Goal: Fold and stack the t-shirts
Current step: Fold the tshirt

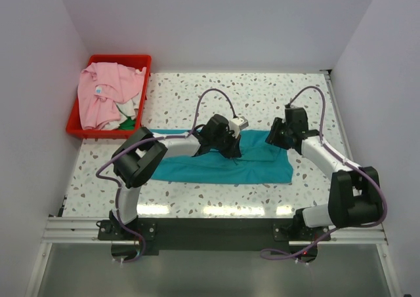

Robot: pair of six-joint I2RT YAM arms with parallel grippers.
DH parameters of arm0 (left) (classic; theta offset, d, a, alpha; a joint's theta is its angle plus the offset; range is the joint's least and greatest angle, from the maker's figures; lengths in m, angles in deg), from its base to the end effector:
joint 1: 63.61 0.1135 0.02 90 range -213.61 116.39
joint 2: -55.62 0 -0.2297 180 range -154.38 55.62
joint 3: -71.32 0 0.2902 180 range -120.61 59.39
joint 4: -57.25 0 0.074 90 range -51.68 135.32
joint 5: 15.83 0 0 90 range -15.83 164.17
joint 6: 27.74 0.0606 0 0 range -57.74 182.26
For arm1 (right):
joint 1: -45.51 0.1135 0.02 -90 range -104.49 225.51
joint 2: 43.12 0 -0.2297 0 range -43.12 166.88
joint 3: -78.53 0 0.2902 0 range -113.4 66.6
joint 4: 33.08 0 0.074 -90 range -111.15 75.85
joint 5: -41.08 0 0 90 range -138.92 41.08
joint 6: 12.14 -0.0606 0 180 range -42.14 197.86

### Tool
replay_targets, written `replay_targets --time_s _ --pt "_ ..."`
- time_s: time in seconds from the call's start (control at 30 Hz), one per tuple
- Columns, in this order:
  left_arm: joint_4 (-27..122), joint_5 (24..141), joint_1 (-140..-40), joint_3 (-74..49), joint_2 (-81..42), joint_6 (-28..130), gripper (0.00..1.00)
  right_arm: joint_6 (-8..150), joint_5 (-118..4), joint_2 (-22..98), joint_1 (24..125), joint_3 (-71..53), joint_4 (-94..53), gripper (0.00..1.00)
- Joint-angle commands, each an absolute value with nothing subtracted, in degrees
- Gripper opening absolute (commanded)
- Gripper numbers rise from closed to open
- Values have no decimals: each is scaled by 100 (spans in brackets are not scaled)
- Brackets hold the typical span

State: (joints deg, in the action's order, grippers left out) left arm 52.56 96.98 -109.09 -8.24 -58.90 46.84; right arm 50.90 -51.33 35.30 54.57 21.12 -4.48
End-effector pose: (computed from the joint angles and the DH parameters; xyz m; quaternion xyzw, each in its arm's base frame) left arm 0.3010 -0.3396 0.0733 0.3113 0.8350 -0.3656 0.2688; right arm 0.3274 0.0548 0.1320 0.1388 0.9280 0.1255 0.3221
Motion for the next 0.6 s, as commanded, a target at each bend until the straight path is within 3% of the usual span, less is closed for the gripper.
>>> replay_targets --time_s 0.0,0.47,0.57 --pt "5516 9772 -10932 -811 -5767 4679 1 5237 -4971 3809 5474 1764 -638 44" --pt "5507 9790 -10932 -828 -5794 4705 1 5193 -4804 4407 5764 1580 -761 43" --pt "5516 9790 -10923 -820 -5802 4705 1 5176 -4742 4433 5808 1571 -770 37"
